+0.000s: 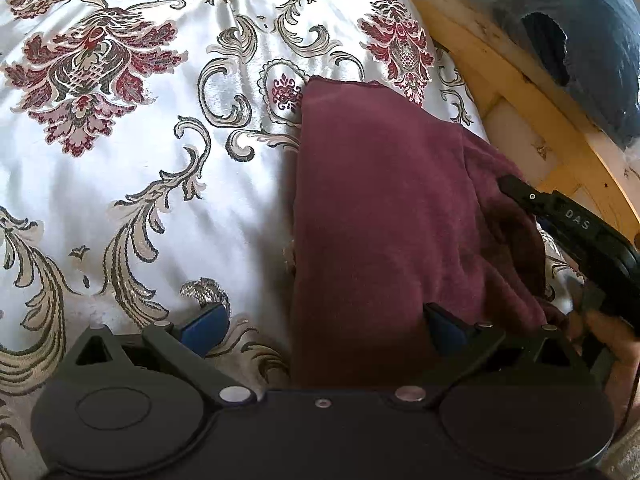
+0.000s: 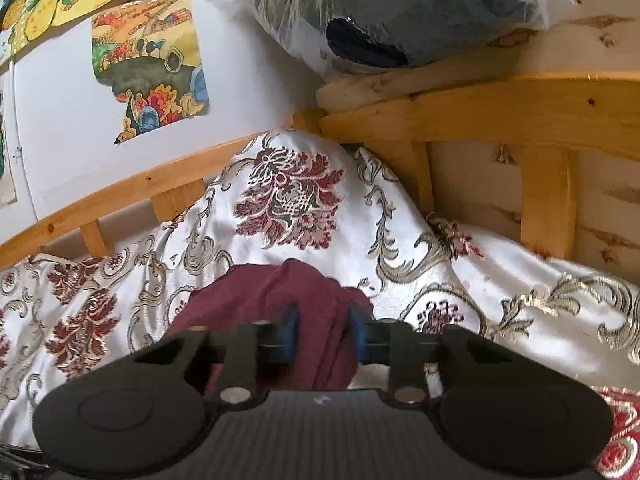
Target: Fold small clothes
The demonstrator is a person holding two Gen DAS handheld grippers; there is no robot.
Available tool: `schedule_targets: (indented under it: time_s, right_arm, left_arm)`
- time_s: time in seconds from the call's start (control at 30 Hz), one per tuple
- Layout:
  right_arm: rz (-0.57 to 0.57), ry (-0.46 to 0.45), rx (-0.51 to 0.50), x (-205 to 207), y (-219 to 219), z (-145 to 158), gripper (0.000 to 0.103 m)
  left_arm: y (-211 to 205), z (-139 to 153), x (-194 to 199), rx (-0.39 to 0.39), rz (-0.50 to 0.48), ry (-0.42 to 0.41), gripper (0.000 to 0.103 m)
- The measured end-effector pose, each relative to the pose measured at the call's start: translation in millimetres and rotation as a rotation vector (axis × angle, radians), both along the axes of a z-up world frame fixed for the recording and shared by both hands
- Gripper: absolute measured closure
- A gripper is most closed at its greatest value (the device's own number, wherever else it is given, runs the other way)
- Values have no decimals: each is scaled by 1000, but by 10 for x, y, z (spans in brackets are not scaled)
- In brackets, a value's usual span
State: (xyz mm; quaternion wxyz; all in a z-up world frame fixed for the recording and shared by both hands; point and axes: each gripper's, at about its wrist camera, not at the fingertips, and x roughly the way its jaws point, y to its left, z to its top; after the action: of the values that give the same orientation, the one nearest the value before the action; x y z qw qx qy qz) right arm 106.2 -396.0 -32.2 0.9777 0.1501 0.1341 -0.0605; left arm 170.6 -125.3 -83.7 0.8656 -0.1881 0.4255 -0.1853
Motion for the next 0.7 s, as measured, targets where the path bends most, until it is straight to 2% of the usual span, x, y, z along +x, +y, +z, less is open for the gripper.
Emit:
schedule_targets:
  time_s: [0.1, 0.17, 0.27, 0.37, 0.47, 0.5, 0.6, 0.7]
  right_arm:
    - [13, -13, -77, 76, 40, 34, 86]
    - [18, -21, -86, 136, 48, 24, 86]
    - [7, -6, -47, 223, 1, -53, 86]
    - [7, 14, 37, 236, -117, -138, 84]
    - [-6, 16, 97, 215, -217, -154, 68]
    - [-14, 14, 110, 197, -239, -153, 57]
    - [-8, 10, 173, 144, -317, -149, 49]
    - [17, 33, 226, 112, -360, -150, 20]
  left_arm:
    - [1, 1, -2, 2, 0, 0, 1]
    - [0, 6, 4, 3, -2, 5, 1]
    - [12, 2, 23, -4, -9, 11, 1]
    - [6, -10, 27, -7, -10, 8, 1]
    - [-18, -16, 19, 4, -13, -1, 1]
    - [-22, -18, 19, 6, -14, -2, 1]
    - [-14, -16, 18, 5, -18, 0, 1]
    - [9, -6, 62, -5, -23, 22, 1]
